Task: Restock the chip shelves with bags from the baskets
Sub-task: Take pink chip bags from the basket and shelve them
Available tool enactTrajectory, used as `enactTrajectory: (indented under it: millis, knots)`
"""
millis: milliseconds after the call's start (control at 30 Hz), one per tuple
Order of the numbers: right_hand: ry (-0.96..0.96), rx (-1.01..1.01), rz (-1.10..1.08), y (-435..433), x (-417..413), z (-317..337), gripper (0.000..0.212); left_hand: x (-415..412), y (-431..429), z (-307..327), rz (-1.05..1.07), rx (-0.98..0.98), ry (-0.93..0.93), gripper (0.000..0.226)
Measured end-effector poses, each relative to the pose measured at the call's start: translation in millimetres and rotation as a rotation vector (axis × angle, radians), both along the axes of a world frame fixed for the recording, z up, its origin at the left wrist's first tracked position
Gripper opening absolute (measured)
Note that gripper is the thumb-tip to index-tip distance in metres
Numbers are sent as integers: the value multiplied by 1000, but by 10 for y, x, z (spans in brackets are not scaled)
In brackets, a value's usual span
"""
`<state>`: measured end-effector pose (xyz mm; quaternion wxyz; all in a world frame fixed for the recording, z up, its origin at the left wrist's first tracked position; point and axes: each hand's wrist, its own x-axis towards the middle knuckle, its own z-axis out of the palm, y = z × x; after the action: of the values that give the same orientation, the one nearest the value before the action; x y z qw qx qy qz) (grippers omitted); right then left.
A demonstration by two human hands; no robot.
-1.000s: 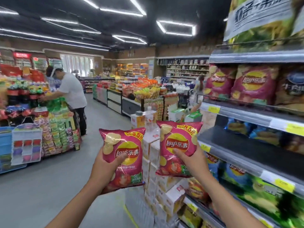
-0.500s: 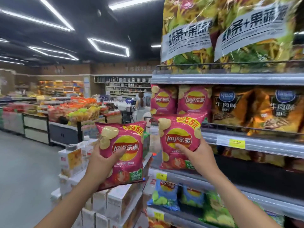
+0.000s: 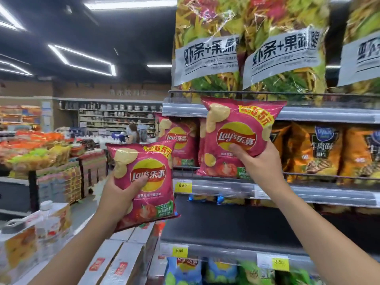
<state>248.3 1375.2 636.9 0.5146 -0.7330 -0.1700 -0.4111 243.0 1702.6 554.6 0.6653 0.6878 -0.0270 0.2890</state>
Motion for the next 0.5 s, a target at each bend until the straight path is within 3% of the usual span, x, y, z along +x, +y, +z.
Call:
enactTrajectory:
  millis: [133,300,500]
  knots:
    - [11,-2,-42,61,112,120,54,160,-5,75,-44,-5,-9,46]
    - [36,20,-23,103,330,100,53,349,93,96,-111,-9,22,72]
    - [83,-36,7,92,453,72,47,488,199,51,-147,-38,29,86]
